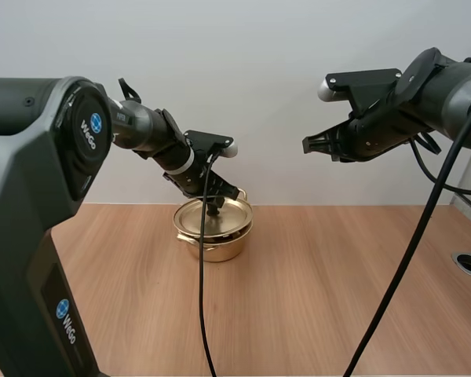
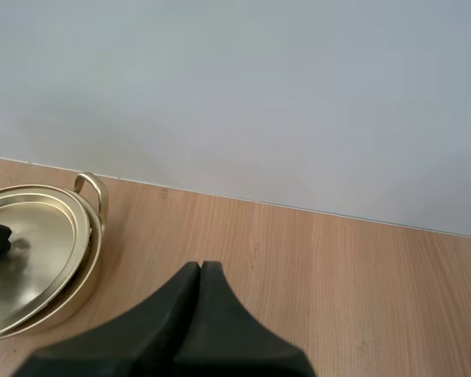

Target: Open the pot, put the car inside, and close it

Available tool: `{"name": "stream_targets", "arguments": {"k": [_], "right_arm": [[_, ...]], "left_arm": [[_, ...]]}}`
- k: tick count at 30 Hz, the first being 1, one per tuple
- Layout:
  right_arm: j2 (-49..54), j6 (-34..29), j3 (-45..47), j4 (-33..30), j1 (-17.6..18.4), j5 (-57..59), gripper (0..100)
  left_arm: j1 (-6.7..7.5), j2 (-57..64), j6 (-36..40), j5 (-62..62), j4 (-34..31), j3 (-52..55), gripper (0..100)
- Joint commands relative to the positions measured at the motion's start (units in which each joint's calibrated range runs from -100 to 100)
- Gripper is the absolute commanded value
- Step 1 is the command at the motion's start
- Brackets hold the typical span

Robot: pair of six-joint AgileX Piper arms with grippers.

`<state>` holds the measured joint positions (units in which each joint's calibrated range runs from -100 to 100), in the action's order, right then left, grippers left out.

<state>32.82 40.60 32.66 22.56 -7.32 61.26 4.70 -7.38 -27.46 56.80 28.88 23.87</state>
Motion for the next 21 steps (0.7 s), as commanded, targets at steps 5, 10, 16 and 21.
{"name": "stream_targets", "arguments": {"k": [5, 10, 16, 21], "right_arm": [[0.06, -0.07, 0.07, -0.07, -0.03, 0.68, 0], [0.06, -0.07, 0.07, -0.07, -0.03, 0.87, 0], [0.06, -0.07, 0.07, 1.97, -0.03, 1.76, 0], [0.06, -0.07, 0.07, 2.35, -0.03, 4.92, 0]], "left_arm": [[0.03, -0.24, -0.19, -2.88, 0.06, 0.03, 14], [0.03, -0.24, -0.19, -5.40, -0.05, 0.03, 58], [0.03, -0.12, -0.19, -4.47, -0.17, 0.03, 50], [-0.32, 5.25, 0.49, -5.71, -0.20, -0.26, 0]]}}
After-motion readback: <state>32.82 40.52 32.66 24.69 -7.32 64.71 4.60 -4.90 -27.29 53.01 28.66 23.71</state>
